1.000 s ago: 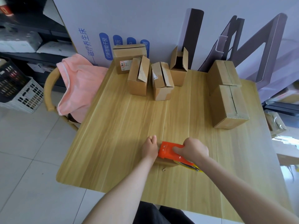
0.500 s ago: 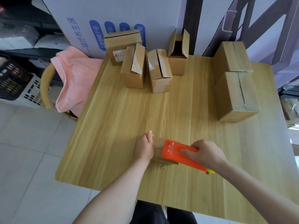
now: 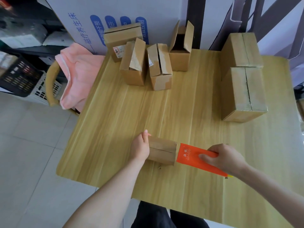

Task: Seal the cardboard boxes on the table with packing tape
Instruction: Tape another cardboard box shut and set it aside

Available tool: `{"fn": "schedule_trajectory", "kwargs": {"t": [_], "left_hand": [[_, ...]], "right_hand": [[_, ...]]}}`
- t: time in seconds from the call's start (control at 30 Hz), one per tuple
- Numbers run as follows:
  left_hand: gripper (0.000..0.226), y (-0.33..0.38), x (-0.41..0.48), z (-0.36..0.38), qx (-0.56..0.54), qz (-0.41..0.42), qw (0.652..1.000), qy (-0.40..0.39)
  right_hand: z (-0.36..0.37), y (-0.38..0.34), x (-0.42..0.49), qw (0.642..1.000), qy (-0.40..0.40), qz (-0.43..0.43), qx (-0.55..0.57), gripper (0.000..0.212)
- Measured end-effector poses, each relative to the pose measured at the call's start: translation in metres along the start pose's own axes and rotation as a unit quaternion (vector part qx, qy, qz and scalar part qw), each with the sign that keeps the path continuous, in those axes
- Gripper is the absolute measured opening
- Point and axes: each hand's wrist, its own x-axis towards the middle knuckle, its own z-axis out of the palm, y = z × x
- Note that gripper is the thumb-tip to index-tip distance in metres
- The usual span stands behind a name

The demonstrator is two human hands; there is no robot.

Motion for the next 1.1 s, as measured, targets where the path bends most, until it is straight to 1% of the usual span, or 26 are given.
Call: {"fn": "schedule_trajectory", "kwargs": {"t": [0.23,0.3,0.33,0.37,0.43,0.47,0.53,0.57,0.6,0.67,0.73,0.93,1.03,1.1], "left_hand": [[0.054,-0.001,0.001,0.002,0.017,-0.001,1.0,0.01],[0.054,0.0,-0.001,0.001,0.045,-0.006,0.999,0.023],[0.055,0.003,-0.003,0.001,0.076,-0.001,0.996,0.039],[0.055,0.005,-0.005,0.0,0.117,0.017,0.991,0.057],[0.052,0.011,-0.007,0.0,0.217,0.099,0.968,0.074],[0.051,0.014,-0.007,0.001,0.275,0.147,0.948,0.068],[0.047,0.022,-0.009,0.005,0.35,0.232,0.908,0.02],[0.046,0.025,-0.012,0.011,0.36,0.273,0.892,-0.011],[0.046,0.027,-0.017,0.017,0.353,0.303,0.884,-0.037],[0.049,0.029,-0.026,0.024,0.325,0.312,0.891,-0.055],[0.05,0.031,-0.029,0.025,0.318,0.304,0.897,-0.035],[0.043,0.032,-0.031,0.024,0.335,0.32,0.886,0.002],[0.042,0.033,-0.03,0.025,0.345,0.324,0.881,0.018],[0.041,0.032,-0.03,0.024,0.348,0.325,0.879,0.023]], "right_hand": [[0.006,0.02,0.004,1.0,-0.011,0.007,-0.021,0.029],[0.012,0.014,0.007,0.999,-0.007,0.008,-0.044,0.032],[0.015,0.009,0.009,0.998,-0.007,0.008,-0.058,0.034],[0.017,0.004,0.011,0.997,-0.006,0.008,-0.071,0.037],[0.018,-0.005,0.015,0.997,-0.006,0.014,-0.081,0.04],[0.017,-0.009,0.016,0.996,-0.006,0.017,-0.083,0.041],[0.015,-0.013,0.017,0.995,-0.005,0.022,-0.092,0.043],[0.013,-0.015,0.017,0.995,-0.005,0.024,-0.097,0.044],[0.012,-0.018,0.018,0.994,-0.005,0.027,-0.102,0.045],[0.008,-0.025,0.02,0.993,-0.005,0.032,-0.114,0.044],[0.004,-0.033,0.023,0.991,-0.007,0.035,-0.132,0.042],[-0.004,-0.062,0.029,0.982,-0.006,0.055,-0.179,0.036],[-0.007,-0.069,0.034,0.983,-0.021,0.08,-0.166,0.031],[-0.011,-0.07,0.038,0.982,-0.043,0.102,-0.151,0.033]]}}
